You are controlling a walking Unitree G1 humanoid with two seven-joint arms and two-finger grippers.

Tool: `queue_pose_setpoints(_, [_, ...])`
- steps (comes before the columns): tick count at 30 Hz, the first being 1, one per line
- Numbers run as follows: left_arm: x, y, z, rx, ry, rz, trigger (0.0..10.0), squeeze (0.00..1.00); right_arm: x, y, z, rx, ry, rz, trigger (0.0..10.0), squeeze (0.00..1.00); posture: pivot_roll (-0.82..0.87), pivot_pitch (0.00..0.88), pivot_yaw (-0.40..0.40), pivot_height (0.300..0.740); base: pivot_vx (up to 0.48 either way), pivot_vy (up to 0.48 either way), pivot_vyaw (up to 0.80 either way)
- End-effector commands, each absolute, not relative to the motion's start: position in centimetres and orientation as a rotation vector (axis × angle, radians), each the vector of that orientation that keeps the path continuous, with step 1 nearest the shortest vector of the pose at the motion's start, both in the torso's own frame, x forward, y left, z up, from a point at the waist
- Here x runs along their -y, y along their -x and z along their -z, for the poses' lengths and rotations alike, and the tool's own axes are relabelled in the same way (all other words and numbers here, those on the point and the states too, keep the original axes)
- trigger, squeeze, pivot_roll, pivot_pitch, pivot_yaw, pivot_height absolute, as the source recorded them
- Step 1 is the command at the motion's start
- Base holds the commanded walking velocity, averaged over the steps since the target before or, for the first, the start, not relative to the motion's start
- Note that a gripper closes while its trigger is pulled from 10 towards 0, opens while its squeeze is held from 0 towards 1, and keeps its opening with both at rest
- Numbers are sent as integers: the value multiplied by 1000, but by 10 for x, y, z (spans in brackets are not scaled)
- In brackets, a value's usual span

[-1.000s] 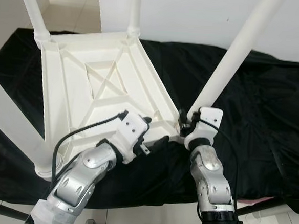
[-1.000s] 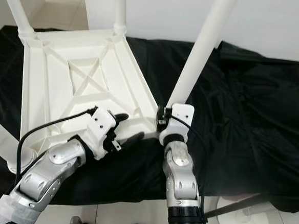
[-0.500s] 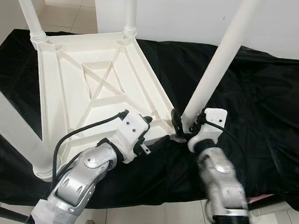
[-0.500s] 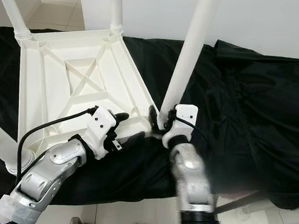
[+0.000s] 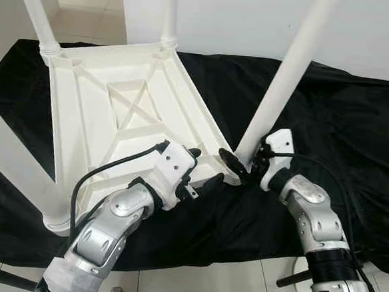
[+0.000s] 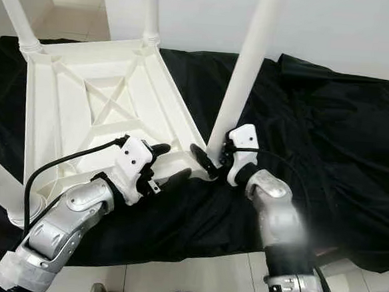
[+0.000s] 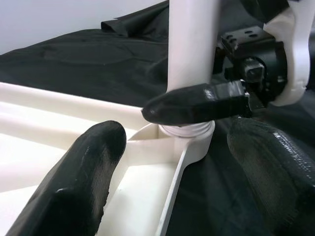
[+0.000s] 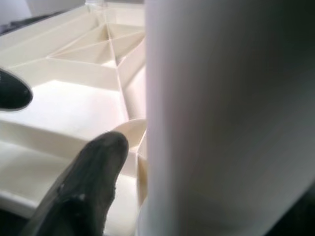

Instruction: Building children table

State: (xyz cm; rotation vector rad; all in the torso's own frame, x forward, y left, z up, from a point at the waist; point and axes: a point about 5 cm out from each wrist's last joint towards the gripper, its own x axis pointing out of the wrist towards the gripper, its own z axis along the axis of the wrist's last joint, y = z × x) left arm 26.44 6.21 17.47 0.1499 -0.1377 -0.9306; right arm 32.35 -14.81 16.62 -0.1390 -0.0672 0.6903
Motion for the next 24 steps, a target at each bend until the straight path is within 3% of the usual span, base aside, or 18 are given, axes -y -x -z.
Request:
queue_pose_setpoints(1, [-60,-264,-173,134,-158,945,10000,0,150,-325,-164,53,165,-701,2431,0,-50,99,-49,740,0,0,0])
queue_pose_setpoints(2, [-61,-264,-173,135,-158,942,10000,0,152,-326,-161,37,163,-705,0,0,-46,100,-52,740,0,0,0])
queue_pose_setpoints(11, [-62,-264,-173,134,-156,934,10000,0,157,-322,-151,7,124,-700,0,0,-45,109,-52,740,0,0,0])
queue_pose_setpoints(12, [-62,-263,-172,132,-156,936,10000,0,159,-321,-150,11,111,-670,10000,0,-47,113,-53,740,0,0,0])
queue_pose_setpoints(18, [-63,-263,-171,124,-155,935,10000,0,159,-320,-150,21,84,-565,10000,0,-48,117,-52,740,0,0,0])
queue_pose_setpoints(24, [-63,-262,-170,121,-157,937,10000,0,154,-316,-148,2,-31,-253,10000,0,-53,120,-46,740,0,0,0])
